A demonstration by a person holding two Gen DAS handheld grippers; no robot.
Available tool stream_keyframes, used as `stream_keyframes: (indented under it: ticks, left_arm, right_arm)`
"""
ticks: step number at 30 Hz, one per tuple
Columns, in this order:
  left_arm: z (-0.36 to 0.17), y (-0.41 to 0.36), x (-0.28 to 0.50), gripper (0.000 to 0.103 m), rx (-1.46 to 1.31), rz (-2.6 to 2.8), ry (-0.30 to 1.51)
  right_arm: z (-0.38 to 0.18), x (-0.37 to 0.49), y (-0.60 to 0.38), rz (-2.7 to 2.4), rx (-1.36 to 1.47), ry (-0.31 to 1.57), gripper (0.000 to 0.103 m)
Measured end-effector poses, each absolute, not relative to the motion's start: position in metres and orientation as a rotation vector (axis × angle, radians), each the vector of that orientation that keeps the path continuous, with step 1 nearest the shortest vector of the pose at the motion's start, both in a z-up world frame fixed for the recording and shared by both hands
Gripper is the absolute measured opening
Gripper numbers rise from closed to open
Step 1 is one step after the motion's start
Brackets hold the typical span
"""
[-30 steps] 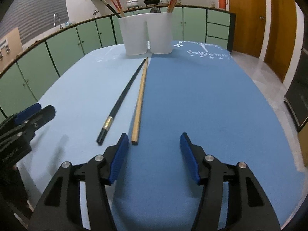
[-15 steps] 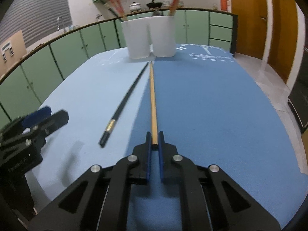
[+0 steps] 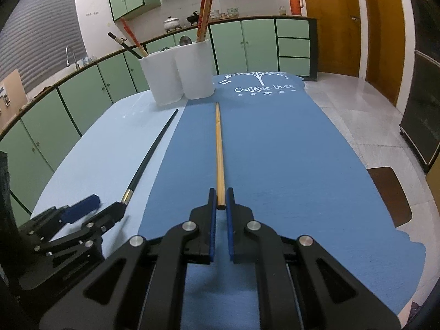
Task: Organize utensils
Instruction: 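Grasp the plain wooden chopstick with the right tool while the left tool grasps the black chopstick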
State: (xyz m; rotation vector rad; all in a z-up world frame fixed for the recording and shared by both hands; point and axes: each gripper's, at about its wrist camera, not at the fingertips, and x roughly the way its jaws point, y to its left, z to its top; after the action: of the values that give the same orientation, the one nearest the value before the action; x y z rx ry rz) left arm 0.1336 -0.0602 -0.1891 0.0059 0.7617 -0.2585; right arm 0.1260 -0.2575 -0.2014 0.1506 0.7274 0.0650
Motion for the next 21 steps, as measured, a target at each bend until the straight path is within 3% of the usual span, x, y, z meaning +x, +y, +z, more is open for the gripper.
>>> stream_keyframes:
  ticks: [5,10,21]
  left_arm:
    - [-0.191,-0.065,0.137,0.030,-0.005,-0.243,0.768]
    - [-0.192,-0.071,0.135,0.007,-0.001,-0.241,0.765]
    - [-0.179,-0.072,0.128,0.006,0.032,-0.215,0.757]
  right_arm:
    - [-0.202,0.125,-0.261,0.069,0.160,0.732,0.006]
    - [-0.202,0.126,-0.261,0.070,0.161,0.732,0.006]
    - [-0.191,0.123,-0.258,0.069,0.120,0.704,0.006]
